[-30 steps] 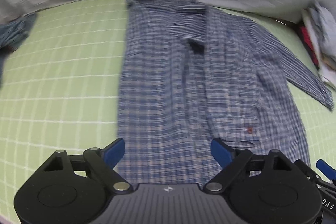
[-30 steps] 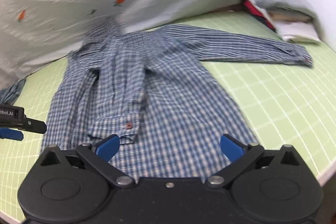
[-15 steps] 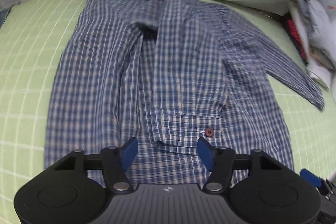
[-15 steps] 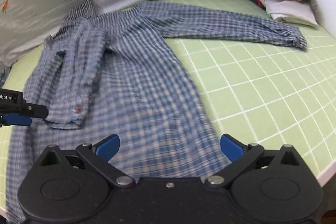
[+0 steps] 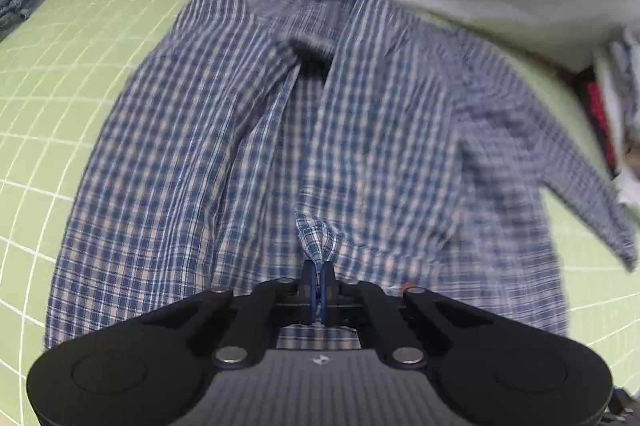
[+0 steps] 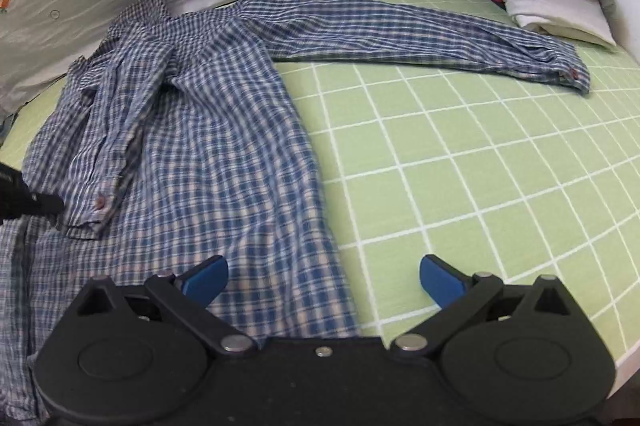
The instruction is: Fold clothes
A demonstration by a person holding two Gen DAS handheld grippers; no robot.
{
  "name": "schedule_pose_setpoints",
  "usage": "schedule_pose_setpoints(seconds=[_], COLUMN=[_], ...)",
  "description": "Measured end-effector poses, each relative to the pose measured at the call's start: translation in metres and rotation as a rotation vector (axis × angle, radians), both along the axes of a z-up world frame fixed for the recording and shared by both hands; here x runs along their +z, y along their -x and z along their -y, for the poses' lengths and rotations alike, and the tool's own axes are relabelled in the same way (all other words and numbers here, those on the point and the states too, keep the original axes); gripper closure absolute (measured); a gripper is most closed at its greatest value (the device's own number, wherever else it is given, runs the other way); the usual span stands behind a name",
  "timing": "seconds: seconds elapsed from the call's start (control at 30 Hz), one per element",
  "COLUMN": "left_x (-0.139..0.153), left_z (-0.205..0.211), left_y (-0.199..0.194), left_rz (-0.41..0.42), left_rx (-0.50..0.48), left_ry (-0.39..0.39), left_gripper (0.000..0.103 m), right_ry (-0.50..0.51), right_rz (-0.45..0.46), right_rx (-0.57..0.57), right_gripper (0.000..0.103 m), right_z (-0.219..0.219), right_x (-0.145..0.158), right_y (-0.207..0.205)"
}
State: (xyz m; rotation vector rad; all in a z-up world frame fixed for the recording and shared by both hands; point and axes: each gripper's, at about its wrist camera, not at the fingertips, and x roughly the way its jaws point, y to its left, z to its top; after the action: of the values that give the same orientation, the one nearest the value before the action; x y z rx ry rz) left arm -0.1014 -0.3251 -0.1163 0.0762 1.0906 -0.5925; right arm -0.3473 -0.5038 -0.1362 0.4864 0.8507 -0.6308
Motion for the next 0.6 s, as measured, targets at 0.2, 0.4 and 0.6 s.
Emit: schedule_pose_setpoints(seconds=[0.2,0.4,0.6], left_x=[0.053,0.064,0.032], left_z=[-0.038,-0.094,-0.143], left_y=[0.021,0.038,0.044], left_rz=[0.001,-0.056,-0.129], left_rx=[0.041,0.157,0.253], left_ry=[0.122,0.163,0.105], left_gripper=[0.102,0.102,0.102], right_ry=[0.002,0.009,0.016], right_rz=[0.024,0.057,0.038], right_rx=[0.055,0.09,0.125], right_gripper=[0.0,0.0,0.0], right_z=[-0.012,-0.029,-0.052], right_x=[0.018,0.029,0.027], right_y=[-0.01,-0.027,-0.041])
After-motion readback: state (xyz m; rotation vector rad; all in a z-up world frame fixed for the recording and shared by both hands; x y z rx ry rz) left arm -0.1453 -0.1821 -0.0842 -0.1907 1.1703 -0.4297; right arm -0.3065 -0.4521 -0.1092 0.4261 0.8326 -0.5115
